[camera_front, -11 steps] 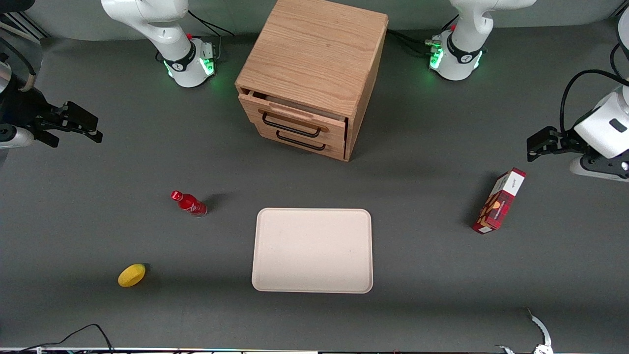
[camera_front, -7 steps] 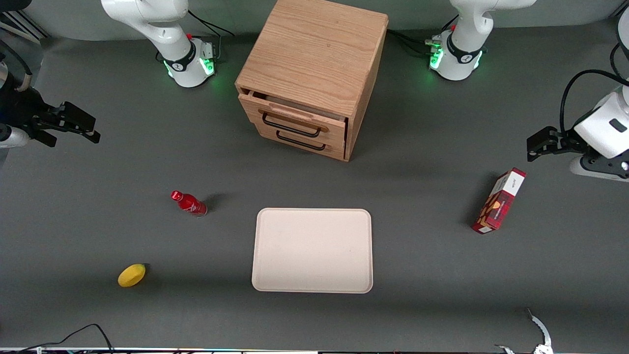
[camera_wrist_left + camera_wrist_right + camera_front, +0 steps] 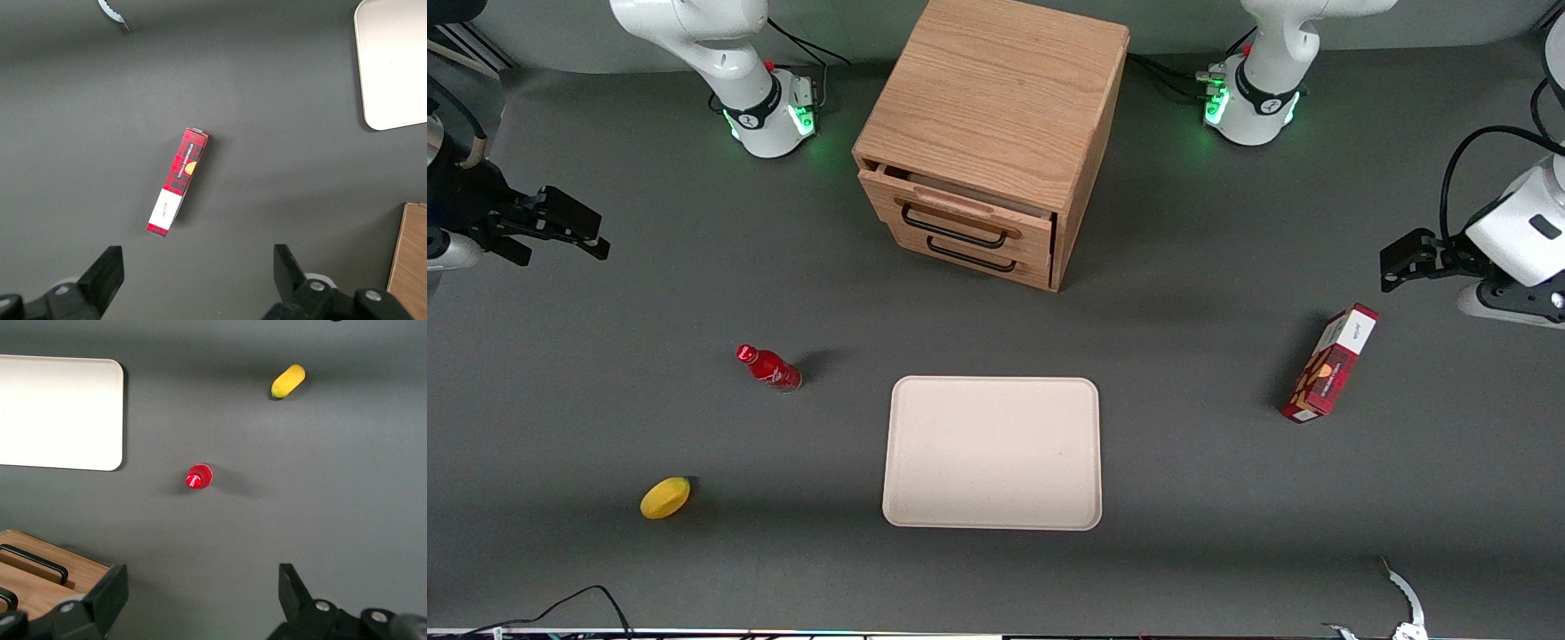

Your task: Place coke bottle on tray

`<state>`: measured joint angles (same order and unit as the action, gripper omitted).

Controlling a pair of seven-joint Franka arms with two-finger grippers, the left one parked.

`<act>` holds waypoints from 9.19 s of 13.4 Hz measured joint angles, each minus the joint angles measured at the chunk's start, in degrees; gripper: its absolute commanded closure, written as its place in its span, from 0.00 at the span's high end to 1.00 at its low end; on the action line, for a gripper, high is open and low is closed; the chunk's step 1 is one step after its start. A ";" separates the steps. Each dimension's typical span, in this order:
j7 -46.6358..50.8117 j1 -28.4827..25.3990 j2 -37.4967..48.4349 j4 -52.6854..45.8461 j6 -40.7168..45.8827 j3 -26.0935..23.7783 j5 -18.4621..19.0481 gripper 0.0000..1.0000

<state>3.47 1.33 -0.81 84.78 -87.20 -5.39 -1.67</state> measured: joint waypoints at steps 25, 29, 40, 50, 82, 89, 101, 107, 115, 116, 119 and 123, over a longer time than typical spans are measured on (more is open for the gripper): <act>6.85 -1.35 -9.89 20.12 -25.87 -6.53 6.38 0.95; 5.69 -0.47 -9.52 25.63 -32.27 -6.52 6.41 0.95; 1.11 0.76 -8.25 37.31 -44.83 -6.50 6.45 0.93; 0.88 0.81 -8.20 38.12 -46.58 -6.50 6.45 0.91; 0.88 0.71 -7.24 12.71 -15.38 -6.61 6.41 0.00; 1.11 -0.39 -8.49 0.65 -7.49 -6.72 5.28 0.00; 22.27 -19.84 -32.34 -22.21 -9.34 -6.14 5.06 0.00; 20.32 -19.70 -40.41 -26.34 -18.54 -2.60 5.13 0.00; 20.21 -21.60 -46.37 -26.51 -27.82 -1.25 6.39 0.00; 20.22 -21.77 -47.02 -26.52 -28.63 -1.13 6.39 0.00; 20.27 -22.27 -48.59 -26.61 -30.25 -1.04 6.39 0.00; 20.29 -22.65 -50.03 -26.75 -31.72 -1.01 6.39 0.00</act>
<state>23.76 -21.32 -50.84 58.03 -118.92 -6.39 4.72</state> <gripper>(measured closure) 0.687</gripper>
